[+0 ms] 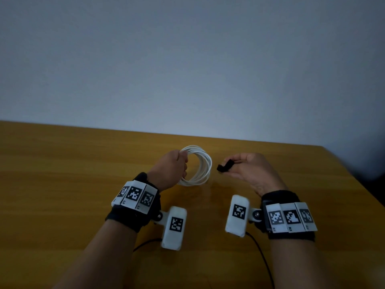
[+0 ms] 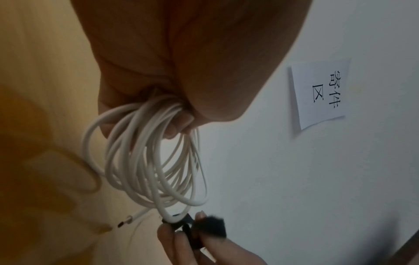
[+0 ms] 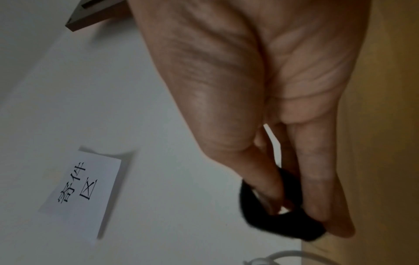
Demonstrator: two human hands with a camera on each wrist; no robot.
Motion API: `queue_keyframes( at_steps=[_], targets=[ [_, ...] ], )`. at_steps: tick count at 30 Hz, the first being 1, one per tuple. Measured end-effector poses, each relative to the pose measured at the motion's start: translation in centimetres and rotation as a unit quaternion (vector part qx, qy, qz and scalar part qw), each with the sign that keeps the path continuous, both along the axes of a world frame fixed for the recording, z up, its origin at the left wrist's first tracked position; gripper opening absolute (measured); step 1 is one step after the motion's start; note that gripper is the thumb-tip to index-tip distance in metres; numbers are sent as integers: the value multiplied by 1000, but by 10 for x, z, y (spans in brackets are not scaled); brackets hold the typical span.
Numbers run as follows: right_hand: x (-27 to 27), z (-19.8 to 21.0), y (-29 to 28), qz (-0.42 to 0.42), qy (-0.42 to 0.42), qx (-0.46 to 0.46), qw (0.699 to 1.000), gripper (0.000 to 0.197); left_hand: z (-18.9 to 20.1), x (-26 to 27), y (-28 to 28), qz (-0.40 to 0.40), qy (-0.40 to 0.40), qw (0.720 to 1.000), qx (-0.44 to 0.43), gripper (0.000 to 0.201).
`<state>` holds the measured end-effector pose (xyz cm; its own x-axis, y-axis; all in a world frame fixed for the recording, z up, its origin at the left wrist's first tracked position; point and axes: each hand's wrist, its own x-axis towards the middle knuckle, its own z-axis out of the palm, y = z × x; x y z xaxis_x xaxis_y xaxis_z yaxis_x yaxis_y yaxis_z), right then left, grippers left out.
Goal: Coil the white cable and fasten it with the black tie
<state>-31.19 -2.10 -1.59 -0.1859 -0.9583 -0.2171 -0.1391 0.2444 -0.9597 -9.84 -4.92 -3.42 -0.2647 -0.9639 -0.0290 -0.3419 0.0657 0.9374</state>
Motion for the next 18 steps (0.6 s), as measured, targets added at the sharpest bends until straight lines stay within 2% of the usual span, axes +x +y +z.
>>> queue_keyframes(
  at_steps=[3, 7, 9, 12, 15, 18],
  targets=[
    [0, -2, -3, 3, -15, 8, 1000, 22, 0, 1, 1, -3, -7, 1000, -2, 36],
    [1, -2, -7, -10, -7, 15, 1000, 11, 0, 1, 1, -3, -9, 1000, -3, 36],
    [0, -4, -8, -6, 34, 16, 999, 7, -1, 1, 0, -6, -9, 1000, -4, 36],
    [0, -7, -9, -17, 103, 39, 994, 19, -1, 2, 0, -2, -10, 1000, -2, 37],
    [4, -2, -6, 0, 187, 56, 981, 20, -2, 2, 0, -3, -7, 1000, -3, 37],
    [8, 3, 1, 31, 220, 121, 967, 47, -2, 2, 0, -2, -7, 1000, -3, 38]
  ],
)
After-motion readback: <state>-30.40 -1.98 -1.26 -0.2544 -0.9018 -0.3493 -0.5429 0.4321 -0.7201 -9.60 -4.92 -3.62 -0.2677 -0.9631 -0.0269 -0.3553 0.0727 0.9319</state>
